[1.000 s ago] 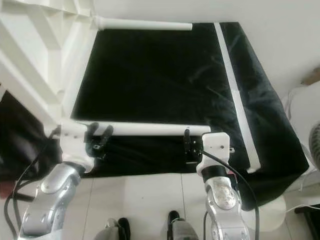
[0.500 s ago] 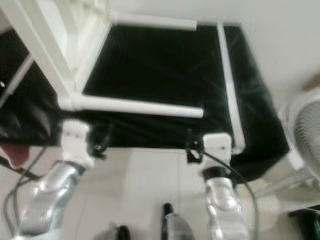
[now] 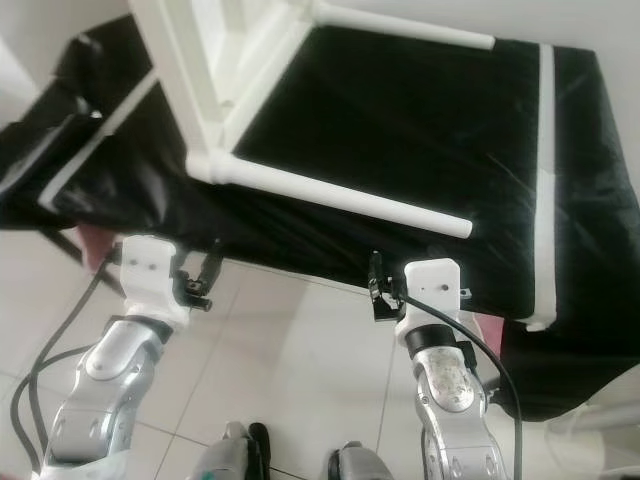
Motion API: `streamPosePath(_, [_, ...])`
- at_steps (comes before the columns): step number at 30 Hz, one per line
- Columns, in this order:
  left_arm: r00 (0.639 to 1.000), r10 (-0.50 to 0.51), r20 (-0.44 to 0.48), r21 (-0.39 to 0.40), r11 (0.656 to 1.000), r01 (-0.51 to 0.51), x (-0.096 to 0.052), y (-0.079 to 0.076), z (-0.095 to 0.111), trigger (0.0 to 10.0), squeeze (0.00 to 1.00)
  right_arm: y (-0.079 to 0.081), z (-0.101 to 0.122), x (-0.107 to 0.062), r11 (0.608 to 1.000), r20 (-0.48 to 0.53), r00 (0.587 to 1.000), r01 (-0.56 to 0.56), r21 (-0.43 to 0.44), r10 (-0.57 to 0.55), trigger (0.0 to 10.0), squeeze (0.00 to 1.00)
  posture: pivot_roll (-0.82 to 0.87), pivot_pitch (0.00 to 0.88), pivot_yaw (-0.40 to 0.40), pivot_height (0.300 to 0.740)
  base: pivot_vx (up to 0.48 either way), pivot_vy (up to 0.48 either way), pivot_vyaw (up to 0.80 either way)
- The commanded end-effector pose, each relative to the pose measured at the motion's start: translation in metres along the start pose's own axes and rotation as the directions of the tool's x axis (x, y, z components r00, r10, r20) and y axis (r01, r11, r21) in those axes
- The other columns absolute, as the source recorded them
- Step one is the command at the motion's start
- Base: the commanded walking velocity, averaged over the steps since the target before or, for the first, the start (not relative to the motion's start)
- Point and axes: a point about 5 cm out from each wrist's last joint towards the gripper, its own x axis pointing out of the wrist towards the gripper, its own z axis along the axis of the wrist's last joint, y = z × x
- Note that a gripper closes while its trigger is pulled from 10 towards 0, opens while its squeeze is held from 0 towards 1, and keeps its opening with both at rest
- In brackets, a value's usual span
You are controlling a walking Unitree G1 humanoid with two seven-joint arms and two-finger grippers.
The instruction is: Building children table
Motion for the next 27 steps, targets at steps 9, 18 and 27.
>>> streamPosePath(9, [0.999,0.046,-0.014,-0.010,0.999,-0.046,-0.006,0.004,-0.004,10.0,0.00,0.002,0.001,0.001,1.000,0.005,1.000,-0.010,-0.007,0.010,10.0,0.00,-0.06,0.241,0.003,0.740,0.000,0.000,0.00])
streamPosePath(18, [0.998,0.065,-0.008,-0.038,0.997,-0.065,-0.003,0.002,-0.004,10.0,0.00,-0.006,0.003,0.008,1.000,0.028,1.000,-0.005,-0.023,0.005,10.0,0.00,-0.06,0.223,0.000,0.740,0.000,0.000,0.00])
streamPosePath(27, [0.998,0.070,-0.005,-0.031,0.997,-0.070,0.000,0.005,-0.005,10.0,0.00,-0.004,0.003,0.012,1.000,0.036,0.999,0.002,-0.016,-0.001,10.0,0.00,-0.05,0.204,0.002,0.740,0.000,0.000,0.00])
